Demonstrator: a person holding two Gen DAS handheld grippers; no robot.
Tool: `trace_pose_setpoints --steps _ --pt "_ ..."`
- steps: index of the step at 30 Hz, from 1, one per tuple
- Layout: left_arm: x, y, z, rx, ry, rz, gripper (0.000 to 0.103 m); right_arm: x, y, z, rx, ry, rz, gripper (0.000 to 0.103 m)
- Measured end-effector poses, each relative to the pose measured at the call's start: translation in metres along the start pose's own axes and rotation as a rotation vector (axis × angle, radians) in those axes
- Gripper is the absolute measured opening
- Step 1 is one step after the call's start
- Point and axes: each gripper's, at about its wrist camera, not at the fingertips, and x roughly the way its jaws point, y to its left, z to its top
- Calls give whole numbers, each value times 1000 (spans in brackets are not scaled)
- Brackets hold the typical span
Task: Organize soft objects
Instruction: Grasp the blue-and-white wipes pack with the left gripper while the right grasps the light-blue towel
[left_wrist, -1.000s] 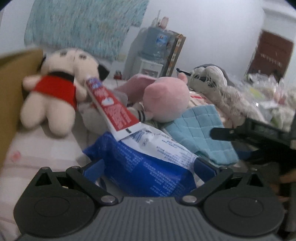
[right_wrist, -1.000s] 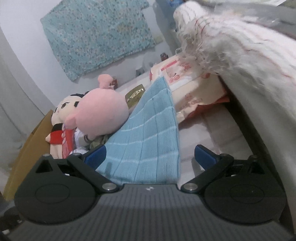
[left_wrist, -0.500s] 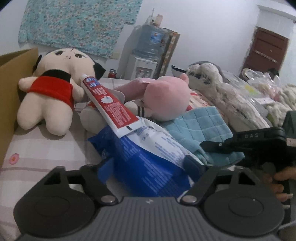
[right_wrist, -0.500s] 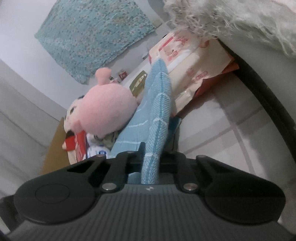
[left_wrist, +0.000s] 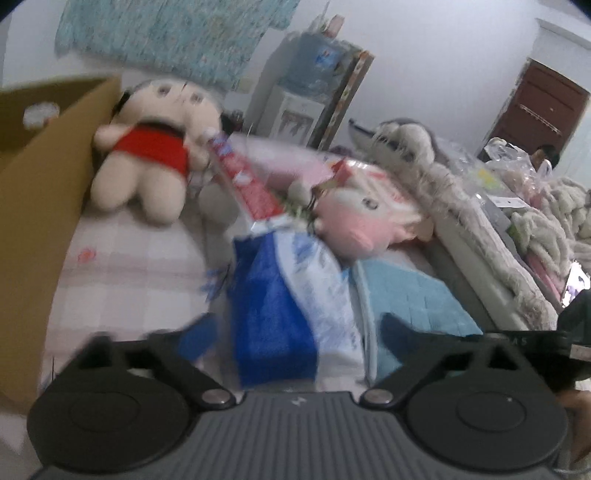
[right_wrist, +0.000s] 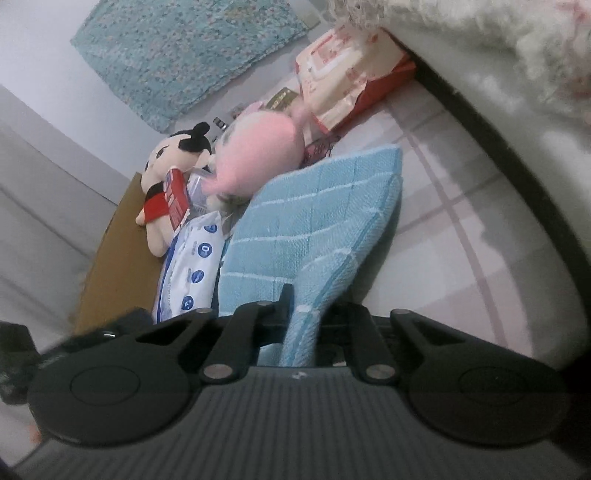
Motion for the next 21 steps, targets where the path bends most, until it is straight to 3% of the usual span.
trace_pose_setpoints --steps 2,6,8,9,10,11,15,21 --pt "4 -13 6 65 -30 34 102 0 3 4 -23 -10 -2 12" --pt "40 -29 13 123 22 70 101 9 -13 14 43 -13 47 26" --pt "56 -29 13 105 45 83 97 13 -24 12 94 -17 81 23" --pt "59 -28 12 99 35 101 81 13 -27 12 105 -29 77 7" --pt "58 -27 11 90 15 122 72 14 -28 10 106 -44 72 5" --pt "58 -25 11 83 10 138 71 12 -27 8 103 -61 78 5" --pt "49 -16 13 51 39 84 61 -3 -20 3 99 -100 114 5" --pt "20 -13 5 6 73 34 54 -41 -1 1 91 -112 195 5"
